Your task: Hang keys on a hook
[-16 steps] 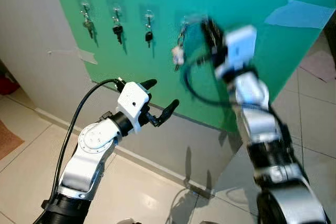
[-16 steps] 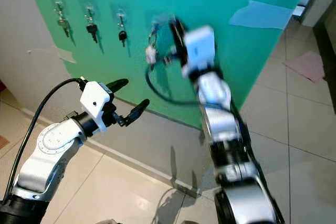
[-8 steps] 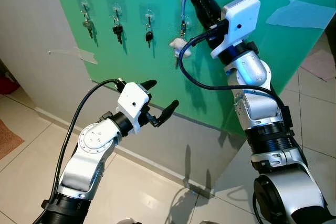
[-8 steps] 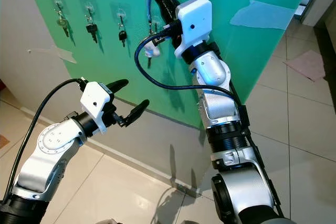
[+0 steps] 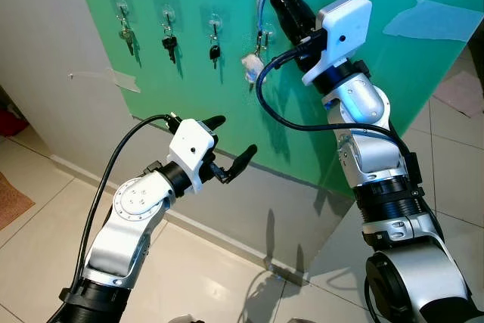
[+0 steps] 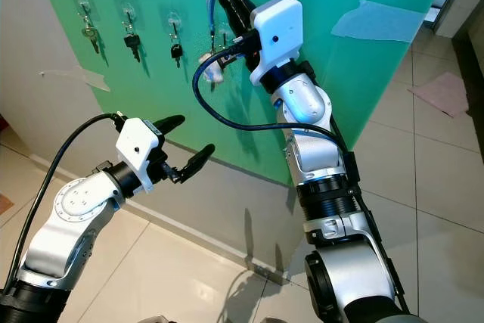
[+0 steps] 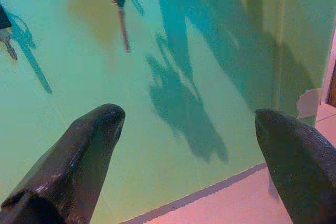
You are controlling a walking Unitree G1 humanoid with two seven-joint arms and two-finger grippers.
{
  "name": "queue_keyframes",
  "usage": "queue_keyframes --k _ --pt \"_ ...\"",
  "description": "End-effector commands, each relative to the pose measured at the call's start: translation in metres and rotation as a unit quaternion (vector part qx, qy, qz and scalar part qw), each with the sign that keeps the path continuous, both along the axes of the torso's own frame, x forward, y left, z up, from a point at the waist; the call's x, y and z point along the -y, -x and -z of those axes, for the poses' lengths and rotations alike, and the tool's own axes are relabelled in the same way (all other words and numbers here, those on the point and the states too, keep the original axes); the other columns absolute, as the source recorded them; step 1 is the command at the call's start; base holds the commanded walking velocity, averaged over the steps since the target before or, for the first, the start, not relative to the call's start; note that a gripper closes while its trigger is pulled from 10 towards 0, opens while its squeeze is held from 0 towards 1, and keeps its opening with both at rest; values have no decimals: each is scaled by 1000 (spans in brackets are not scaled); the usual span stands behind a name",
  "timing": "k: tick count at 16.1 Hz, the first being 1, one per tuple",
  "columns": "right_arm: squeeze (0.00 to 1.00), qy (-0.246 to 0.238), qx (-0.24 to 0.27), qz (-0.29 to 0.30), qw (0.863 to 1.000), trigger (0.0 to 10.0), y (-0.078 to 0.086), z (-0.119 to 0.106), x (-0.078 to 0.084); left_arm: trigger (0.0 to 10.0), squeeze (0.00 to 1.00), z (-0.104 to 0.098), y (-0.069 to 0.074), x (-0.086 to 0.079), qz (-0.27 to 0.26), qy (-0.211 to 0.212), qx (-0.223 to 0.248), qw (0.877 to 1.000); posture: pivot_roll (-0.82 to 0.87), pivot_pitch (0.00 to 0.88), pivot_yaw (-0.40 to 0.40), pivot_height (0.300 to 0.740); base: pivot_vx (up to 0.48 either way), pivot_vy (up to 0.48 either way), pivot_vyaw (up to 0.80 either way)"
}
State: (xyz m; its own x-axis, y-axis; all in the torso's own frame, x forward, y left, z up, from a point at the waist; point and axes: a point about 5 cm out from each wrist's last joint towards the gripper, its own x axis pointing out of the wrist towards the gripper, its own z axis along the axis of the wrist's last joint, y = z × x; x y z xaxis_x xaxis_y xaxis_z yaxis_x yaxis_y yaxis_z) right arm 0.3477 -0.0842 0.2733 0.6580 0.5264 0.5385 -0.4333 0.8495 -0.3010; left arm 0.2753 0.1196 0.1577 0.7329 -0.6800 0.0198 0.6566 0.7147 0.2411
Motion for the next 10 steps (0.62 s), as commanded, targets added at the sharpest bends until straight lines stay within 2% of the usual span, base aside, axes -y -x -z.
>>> queue_keyframes --k 1,7,10 --pt "0 0 -2 -4 1000 10000 -1 -2 1 10000 0 -5 -1 0 6 -4 8 1000 -72 10 14 740 0 0 0" --pt "0 11 -15 -22 1000 10000 -1 3 -6 10000 0 -6 -2 0 5 -4 8 1000 -73 14 9 740 0 0 0" --pt "0 1 -22 -9 1000 10000 -5 6 -4 10000 0 -6 -2 0 4 -3 9 1000 -71 13 8 740 0 0 0"
